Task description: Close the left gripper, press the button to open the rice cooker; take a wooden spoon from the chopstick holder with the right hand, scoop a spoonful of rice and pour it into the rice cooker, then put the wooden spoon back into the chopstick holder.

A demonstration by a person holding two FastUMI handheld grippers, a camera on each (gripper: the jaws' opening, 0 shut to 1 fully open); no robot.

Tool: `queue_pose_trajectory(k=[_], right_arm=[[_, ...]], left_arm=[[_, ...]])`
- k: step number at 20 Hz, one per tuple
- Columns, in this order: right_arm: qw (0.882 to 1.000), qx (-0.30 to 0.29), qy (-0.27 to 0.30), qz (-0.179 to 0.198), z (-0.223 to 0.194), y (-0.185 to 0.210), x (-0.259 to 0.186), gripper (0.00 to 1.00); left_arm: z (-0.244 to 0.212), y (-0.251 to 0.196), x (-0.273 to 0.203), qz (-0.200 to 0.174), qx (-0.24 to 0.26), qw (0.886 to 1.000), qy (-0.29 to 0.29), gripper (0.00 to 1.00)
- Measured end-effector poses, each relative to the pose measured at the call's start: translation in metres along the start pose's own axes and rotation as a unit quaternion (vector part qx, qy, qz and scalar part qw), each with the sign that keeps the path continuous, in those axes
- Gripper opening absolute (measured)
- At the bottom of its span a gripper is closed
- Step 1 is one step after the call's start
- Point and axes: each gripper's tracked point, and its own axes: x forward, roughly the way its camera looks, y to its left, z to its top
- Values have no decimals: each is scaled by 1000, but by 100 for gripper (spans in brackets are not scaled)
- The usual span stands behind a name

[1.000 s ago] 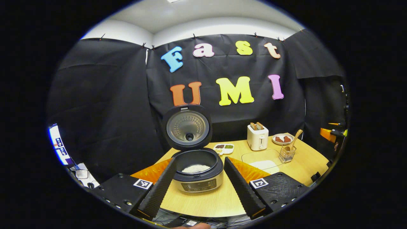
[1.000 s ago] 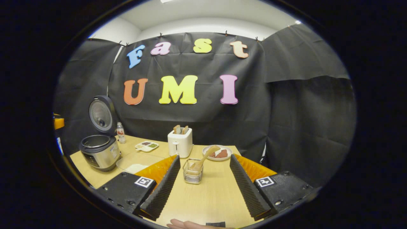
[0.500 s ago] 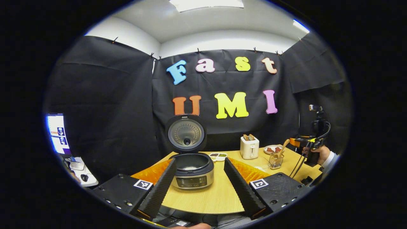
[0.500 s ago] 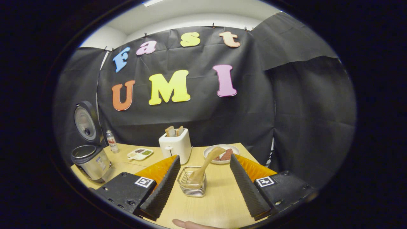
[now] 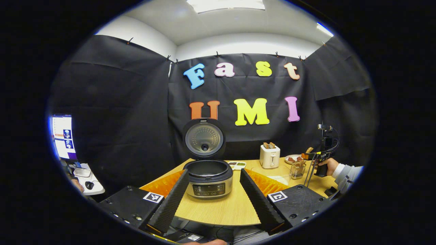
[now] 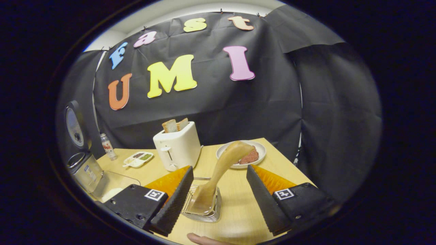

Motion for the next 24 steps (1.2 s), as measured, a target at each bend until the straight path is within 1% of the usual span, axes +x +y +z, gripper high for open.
queue_pose_trajectory(k=[1, 2, 4, 5, 7, 8, 9, 10, 11, 13, 16, 19, 21, 22, 24], right_arm=[[1000, 7, 11, 3, -6, 1, 7, 100], [999, 19, 24, 16, -12, 8, 10, 99], [998, 42, 42, 12, -21, 10, 22, 84], [997, 60, 48, 27, -21, 17, 26, 70], [997, 69, 41, 17, -18, 15, 31, 35], [997, 64, 35, 22, -13, 20, 28, 28], [998, 56, 31, 19, -10, 24, 26, 23], [998, 54, 22, 11, -2, 23, 23, 19], [999, 49, 14, 14, 7, 29, 18, 16], [999, 26, -5, 23, 24, 43, 7, 15], [999, 2, -38, 18, 54, 54, -9, 14], [997, -10, -63, 32, 77, 77, -34, 14], [995, -16, -92, 28, 97, 86, -48, 14], [995, -23, -95, 26, 97, 93, -53, 14], [996, -27, -79, 23, 94, 109, -61, 14]], left_arm=[[-6, 5, 1, 4, -1, 1000, 5, 95], [-8, 7, 2, 5, -1, 1000, 7, 96], [-12, 7, 3, 1, 0, 1000, 13, 96], [-15, 6, 2, -3, 2, 1000, 14, 96], [-14, 5, -1, -10, 4, 1000, 11, 96], [-14, 5, -1, -13, 4, 1000, 10, 96], [-13, 5, -3, -15, 1, 1000, 8, 96], [-14, 6, -3, -17, -3, 1000, 6, 96], [-14, 6, -4, -20, -7, 1000, 5, 95], [-18, 8, -6, -22, -11, 1000, 6, 95], [-24, 12, -5, -20, -3, 1000, 8, 95], [-26, 16, -6, -17, 0, 1000, 5, 96], [-25, 16, -7, -18, -6, 1000, 1, 96], [-25, 17, -7, -18, -9, 1000, -2, 96], [-23, 17, -8, -18, -11, 1000, -11, 96]])
